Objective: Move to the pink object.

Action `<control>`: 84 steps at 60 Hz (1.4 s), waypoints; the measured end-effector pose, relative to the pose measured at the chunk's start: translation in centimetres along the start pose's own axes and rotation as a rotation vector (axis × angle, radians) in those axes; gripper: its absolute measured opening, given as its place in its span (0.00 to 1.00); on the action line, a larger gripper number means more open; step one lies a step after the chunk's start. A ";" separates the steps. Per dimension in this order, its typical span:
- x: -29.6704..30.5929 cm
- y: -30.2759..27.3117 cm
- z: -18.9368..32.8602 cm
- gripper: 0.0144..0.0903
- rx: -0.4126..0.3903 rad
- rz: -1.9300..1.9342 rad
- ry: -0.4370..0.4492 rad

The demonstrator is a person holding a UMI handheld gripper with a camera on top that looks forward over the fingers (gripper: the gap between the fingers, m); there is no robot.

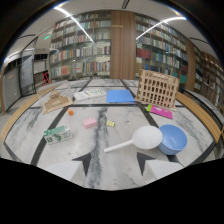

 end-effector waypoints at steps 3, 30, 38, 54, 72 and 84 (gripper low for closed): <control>0.0 0.0 -0.1 0.95 0.002 -0.007 0.004; -6.1 0.0 1.5 0.95 0.040 -0.009 -0.039; -8.1 -1.7 5.3 0.95 0.045 -0.016 -0.035; -10.1 -3.8 15.6 0.95 -0.005 -0.020 -0.018; -10.6 -4.4 23.4 0.95 -0.047 -0.007 -0.016; -11.1 -4.1 24.3 0.94 -0.063 -0.007 -0.036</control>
